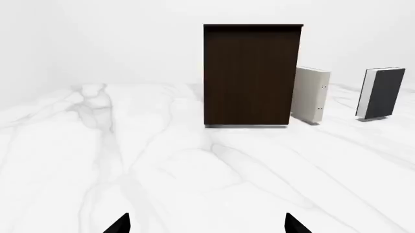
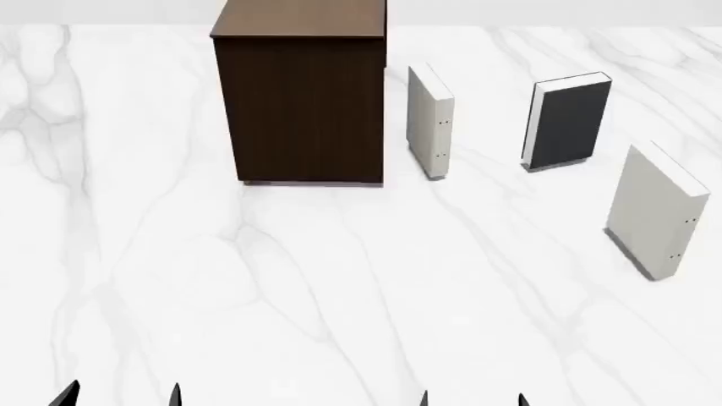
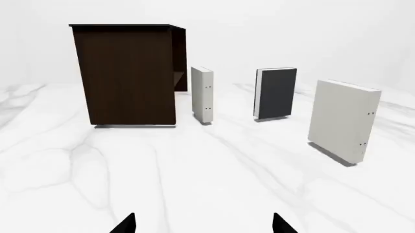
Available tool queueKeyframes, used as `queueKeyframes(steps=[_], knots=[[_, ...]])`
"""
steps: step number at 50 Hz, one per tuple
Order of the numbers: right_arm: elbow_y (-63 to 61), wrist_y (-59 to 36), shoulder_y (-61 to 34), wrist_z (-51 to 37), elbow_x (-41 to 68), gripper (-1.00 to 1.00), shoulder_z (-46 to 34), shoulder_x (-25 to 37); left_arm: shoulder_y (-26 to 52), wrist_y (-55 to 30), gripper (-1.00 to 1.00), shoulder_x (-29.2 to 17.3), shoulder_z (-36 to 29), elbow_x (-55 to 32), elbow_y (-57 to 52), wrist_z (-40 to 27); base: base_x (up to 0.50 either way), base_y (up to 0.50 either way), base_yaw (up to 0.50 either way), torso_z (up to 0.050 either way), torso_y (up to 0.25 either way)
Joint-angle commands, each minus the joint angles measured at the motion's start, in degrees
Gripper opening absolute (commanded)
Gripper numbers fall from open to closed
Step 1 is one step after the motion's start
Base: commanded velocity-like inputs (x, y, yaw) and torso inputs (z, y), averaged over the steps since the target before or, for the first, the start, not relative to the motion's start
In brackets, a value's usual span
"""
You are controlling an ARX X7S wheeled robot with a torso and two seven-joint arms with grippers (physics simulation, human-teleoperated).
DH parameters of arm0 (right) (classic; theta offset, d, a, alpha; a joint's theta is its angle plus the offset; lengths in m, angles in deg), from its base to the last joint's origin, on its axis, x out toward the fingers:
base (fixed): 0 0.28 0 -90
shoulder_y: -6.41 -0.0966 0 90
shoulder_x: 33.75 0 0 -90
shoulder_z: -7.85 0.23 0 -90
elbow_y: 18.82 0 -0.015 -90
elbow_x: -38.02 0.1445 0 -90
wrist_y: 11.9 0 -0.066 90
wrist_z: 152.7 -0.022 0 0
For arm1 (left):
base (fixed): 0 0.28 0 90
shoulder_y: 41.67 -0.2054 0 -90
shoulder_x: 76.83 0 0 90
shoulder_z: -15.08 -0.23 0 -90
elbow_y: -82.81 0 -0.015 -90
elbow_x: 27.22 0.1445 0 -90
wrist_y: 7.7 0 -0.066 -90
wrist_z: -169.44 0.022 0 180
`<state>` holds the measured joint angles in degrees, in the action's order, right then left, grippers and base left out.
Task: Pick up the book in the middle and place it on the cabinet shelf.
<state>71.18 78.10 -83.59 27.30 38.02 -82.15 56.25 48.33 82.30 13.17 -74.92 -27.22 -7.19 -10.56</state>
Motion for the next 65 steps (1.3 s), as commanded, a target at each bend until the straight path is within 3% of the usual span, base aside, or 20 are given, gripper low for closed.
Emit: queueKeyframes(steps=[1, 19, 20, 32, 52, 65], knots=[[0.26, 0.34, -0.06, -1.15, 0.68, 1.00, -1.22, 0.92, -0.13, -0.36, 1.00, -0.90, -1.13, -0.81, -0.55, -1.09, 0.00, 0.00, 0.00, 0.000, 0.000], [1.49, 1.07, -0.68, -4.09, 2.80, 1.00, -4.22, 3.22, 0.34, -2.01, 1.00, -3.52, -4.81, 0.99, -0.36, -6.25, 0.00, 0.00, 0.00, 0.000, 0.000], [1.31, 0.88, -0.53, -0.91, 0.12, 1.00, -0.98, 0.52, 0.41, -1.48, 1.00, -0.74, -1.71, 4.29, 0.32, -3.03, 0.00, 0.00, 0.00, 0.000, 0.000], [-1.17, -1.47, 0.42, -6.40, 0.36, 1.00, -0.20, 2.95, -0.65, -2.73, 1.00, -3.11, -5.06, 6.18, -2.67, -6.37, 0.00, 0.00, 0.00, 0.000, 0.000], [-42.80, -22.56, 0.58, -8.91, -1.67, 1.00, -2.57, 5.71, -2.85, -23.44, 1.00, -3.82, -10.13, 12.33, -44.00, -5.05, 0.00, 0.00, 0.00, 0.000, 0.000], [-54.73, -31.53, -2.43, -9.54, -1.08, 1.00, -3.17, 6.61, -1.40, -30.24, 1.00, -4.59, -14.14, 16.08, -55.71, -5.05, 0.00, 0.00, 0.00, 0.000, 0.000]])
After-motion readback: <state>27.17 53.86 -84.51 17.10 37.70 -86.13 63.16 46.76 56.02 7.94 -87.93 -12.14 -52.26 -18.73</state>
